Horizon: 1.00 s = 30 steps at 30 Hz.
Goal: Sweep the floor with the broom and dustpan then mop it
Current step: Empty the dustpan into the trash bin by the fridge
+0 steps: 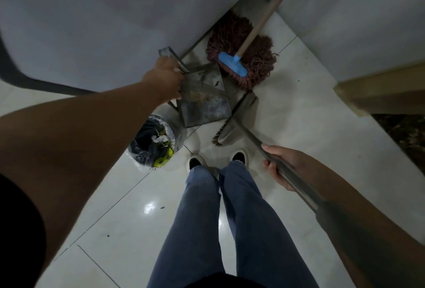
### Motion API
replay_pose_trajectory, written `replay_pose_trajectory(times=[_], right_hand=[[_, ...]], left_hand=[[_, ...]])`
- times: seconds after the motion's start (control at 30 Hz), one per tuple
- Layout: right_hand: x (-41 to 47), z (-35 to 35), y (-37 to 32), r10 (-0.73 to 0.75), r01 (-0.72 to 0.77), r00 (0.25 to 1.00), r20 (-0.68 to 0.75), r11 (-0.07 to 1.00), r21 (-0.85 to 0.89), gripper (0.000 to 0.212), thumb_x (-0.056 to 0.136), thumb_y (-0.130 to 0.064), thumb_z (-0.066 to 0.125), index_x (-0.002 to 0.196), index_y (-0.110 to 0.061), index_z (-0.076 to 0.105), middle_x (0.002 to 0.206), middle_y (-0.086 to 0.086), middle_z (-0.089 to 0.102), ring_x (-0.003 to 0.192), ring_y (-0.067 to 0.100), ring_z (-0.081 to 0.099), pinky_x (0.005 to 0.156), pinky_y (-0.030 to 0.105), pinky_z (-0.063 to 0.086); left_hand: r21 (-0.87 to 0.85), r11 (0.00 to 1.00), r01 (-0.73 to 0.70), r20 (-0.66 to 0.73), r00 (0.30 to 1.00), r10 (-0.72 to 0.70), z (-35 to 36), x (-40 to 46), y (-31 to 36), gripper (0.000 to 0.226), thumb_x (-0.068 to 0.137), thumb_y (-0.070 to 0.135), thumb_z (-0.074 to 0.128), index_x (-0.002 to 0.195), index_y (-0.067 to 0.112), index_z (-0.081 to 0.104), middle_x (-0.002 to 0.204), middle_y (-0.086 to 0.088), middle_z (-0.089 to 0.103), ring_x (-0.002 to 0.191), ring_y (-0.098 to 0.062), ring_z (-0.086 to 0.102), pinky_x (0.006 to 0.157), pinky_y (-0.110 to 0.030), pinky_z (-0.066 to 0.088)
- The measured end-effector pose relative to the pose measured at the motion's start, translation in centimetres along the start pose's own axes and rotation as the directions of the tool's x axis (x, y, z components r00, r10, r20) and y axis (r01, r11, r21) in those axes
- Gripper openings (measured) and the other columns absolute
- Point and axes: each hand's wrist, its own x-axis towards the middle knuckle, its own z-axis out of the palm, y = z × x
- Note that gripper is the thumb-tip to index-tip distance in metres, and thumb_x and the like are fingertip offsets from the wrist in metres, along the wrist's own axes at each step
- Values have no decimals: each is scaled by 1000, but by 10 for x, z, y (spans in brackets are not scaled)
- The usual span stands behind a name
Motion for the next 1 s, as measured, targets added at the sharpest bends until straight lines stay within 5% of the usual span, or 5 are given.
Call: replay_pose_trajectory(times=[0.23, 0.37, 0.67, 0.77, 1.0], right_hand=[[1, 7, 9, -25, 23, 998, -63, 999, -37, 30, 94, -20, 56, 68, -7, 49, 47, 4, 45, 24, 6, 45, 33, 12, 45], [-11, 0, 7, -50, 53, 998, -47, 996, 72, 21, 89, -21, 61, 74, -7, 54, 54, 4, 49, 29, 6, 50, 35, 13, 49], [-16, -14, 0, -131, 131, 991, -3, 989, 61, 20, 64, -21, 67, 76, -10, 55, 48, 6, 53, 29, 8, 52, 30, 14, 45], [-16, -18, -3, -143, 143, 990, -12, 987, 72, 14, 72, -22, 65, 76, -12, 56, 47, 6, 53, 28, 7, 51, 29, 14, 44], [-23, -15, -2, -129, 129, 992, -11, 980, 148, 17, 88, -22, 56, 77, -10, 52, 48, 6, 52, 28, 7, 50, 29, 13, 44]], left_hand=[[-570, 799, 191, -84, 954, -288, 19, 6, 9, 71, 77, 41, 71, 139, 20, 42, 154, -20, 10, 141, -35, 12, 114, -31, 13], [-919, 204, 336, 159, 792, -589, 21, 6, 12, 87, 80, 48, 66, 144, 8, 24, 136, -11, 41, 121, -26, 44, 94, -30, 37], [-968, -24, 250, 239, 887, -396, 19, 7, 17, 18, 85, 21, 67, 73, 13, 56, 68, 0, 58, 46, 0, 57, 38, -7, 40], [-966, 6, 260, 251, 937, -241, 0, 10, 5, 16, 86, 21, 64, 73, 13, 58, 56, 4, 66, 54, -6, 61, 47, -10, 45], [-805, 447, 389, 368, 920, -138, -29, 10, -9, 33, 82, 44, 63, 103, 18, 63, 122, -2, 56, 110, -20, 46, 96, -39, 31]])
